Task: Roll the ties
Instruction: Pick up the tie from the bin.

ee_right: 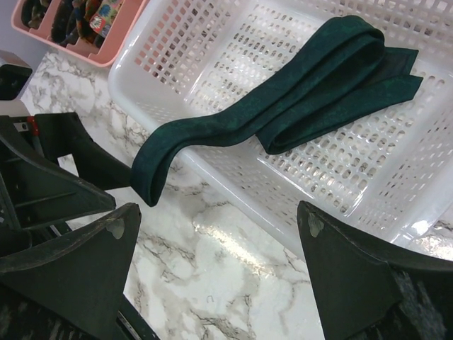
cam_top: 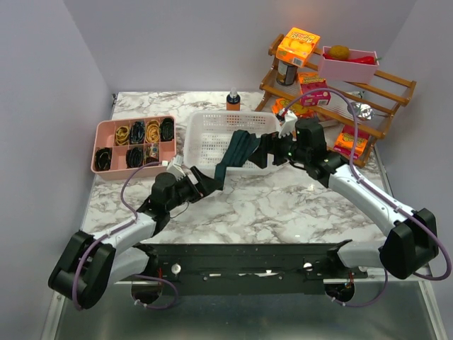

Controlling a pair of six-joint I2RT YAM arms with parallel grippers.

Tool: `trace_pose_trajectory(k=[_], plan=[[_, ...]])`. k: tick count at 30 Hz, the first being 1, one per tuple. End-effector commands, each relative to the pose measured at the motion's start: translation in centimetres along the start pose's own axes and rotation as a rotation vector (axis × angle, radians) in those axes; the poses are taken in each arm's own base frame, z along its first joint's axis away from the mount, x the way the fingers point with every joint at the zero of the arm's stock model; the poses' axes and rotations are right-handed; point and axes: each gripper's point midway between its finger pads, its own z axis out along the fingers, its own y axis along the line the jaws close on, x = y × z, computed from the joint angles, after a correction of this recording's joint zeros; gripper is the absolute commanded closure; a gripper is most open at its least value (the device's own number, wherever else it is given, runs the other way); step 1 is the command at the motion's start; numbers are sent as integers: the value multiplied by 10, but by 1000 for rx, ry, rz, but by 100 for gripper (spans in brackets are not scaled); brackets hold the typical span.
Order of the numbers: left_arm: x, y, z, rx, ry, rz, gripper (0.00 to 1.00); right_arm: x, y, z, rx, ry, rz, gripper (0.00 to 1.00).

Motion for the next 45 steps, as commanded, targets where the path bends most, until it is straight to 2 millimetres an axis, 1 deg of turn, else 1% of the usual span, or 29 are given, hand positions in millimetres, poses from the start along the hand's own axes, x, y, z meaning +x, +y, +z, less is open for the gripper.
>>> trace_pose_trajectory(k=[1,2,3,4,6,7,8,10,11,13,18,24,25,28,30,31,33,34,35,36,37,38,39,40,41,42,43,44,45], plan=[[-3,-13,9,96,-6,54,10,0,5,-3,-24,-15,-25,0],[-5,-17,10,122,-13,63,11,1,5,-2,-22,-14,-27,0],[-4,-17,12,130,-3,64,13,2,5,-2,-24,-9,-24,0],[0,-13,16,123,11,60,14,2,4,-1,-24,-9,-27,0],[-1,-14,19,138,10,65,16,2,4,-1,-25,-9,-28,0],[3,-9,22,131,24,59,18,2,5,-1,-27,-9,-27,0],[1,-14,22,158,14,64,19,2,5,0,-26,-7,-27,0],[3,-12,23,168,16,63,20,1,5,-1,-29,-11,-28,0],[1,-18,23,195,3,74,20,1,5,-1,-29,-10,-29,0],[3,-18,23,207,3,79,21,1,5,-2,-26,-12,-31,0],[-1,-20,24,213,-13,103,23,2,5,0,-31,-6,-30,0],[0,-26,24,236,-1,124,38,1,6,1,-32,-6,-30,0],[0,-26,23,236,-3,124,42,1,5,1,-32,-6,-30,0],[-1,-29,21,239,-2,133,48,3,4,3,-32,3,-23,0],[1,-26,20,222,12,140,55,3,6,3,-40,5,-22,0],[-2,-32,20,232,8,153,60,3,6,4,-42,6,-21,0],[0,-28,20,201,29,171,68,1,6,4,-36,3,-15,0],[-8,-40,19,219,14,194,71,-2,6,4,-29,-5,-5,0],[-5,-36,19,186,39,191,75,-4,6,4,-27,-8,0,0],[-8,-38,19,175,42,206,79,-5,3,4,-5,-9,12,0],[-22,-57,17,203,13,257,80,-9,3,4,8,-15,41,0],[-21,-54,17,168,38,266,80,-15,4,3,12,-28,49,0],[-26,-61,15,166,36,291,81,-17,3,3,21,-33,54,0],[-43,-84,12,195,-2,363,83,-20,3,3,26,-39,65,0],[-43,-82,10,156,25,372,84,-26,4,3,27,-50,62,0],[-49,-90,8,153,22,398,84,-29,4,2,27,-60,64,0],[-65,-114,4,179,-6,441,85,-33,2,2,45,-72,65,0],[-64,-113,1,153,24,472,85,-34,-1,3,65,-80,97,0],[-67,-121,-1,162,35,497,85,-40,-1,3,62,-89,118,0]])
